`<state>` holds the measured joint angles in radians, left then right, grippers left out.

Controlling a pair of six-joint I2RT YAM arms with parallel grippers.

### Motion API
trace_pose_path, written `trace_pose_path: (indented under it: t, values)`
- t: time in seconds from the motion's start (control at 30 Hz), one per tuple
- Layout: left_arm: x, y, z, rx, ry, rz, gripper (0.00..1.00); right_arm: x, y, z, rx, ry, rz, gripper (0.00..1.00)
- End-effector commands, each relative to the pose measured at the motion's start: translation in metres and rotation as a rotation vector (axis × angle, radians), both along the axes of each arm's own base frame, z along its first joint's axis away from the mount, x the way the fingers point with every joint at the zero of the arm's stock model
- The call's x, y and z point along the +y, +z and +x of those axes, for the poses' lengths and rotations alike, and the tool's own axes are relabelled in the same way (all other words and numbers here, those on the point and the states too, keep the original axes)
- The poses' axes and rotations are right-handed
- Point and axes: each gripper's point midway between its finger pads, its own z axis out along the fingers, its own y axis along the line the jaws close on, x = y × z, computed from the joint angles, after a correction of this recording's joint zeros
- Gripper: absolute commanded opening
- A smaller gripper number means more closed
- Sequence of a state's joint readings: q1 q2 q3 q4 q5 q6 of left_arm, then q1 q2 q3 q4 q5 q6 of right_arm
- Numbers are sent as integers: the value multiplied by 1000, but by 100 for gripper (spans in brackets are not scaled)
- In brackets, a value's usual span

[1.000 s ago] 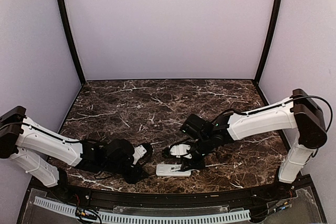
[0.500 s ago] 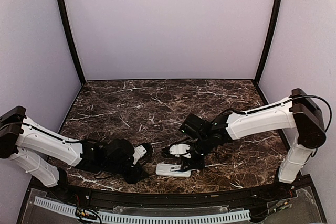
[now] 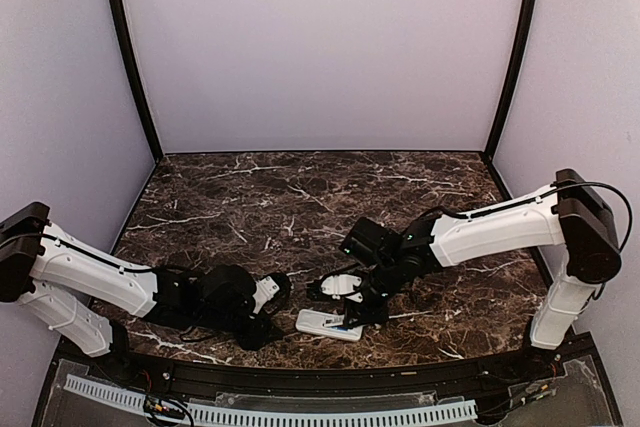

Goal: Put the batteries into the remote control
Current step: Load the battery cover onto the remote control without the battery cover.

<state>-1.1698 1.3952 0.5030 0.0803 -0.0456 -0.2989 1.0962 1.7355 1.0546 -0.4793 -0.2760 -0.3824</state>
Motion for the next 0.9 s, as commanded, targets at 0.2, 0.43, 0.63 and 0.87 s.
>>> trace_pose_path:
  t: [0.2,0.43,0.63,0.87]
  values:
    - [-3,4,1,-10,-6,-2,51,9,-1,0,3,-44,-4,29]
    - [-1,4,1,-13,-2,-3,51,8,-4,0,12,-51,-24,38]
    - [-1,5,1,-14,-2,-5,51,8,-1,-2,24,-53,-26,43]
    - [-1,6,1,-15,-4,-9,51,11,2,-3,37,-52,-17,50]
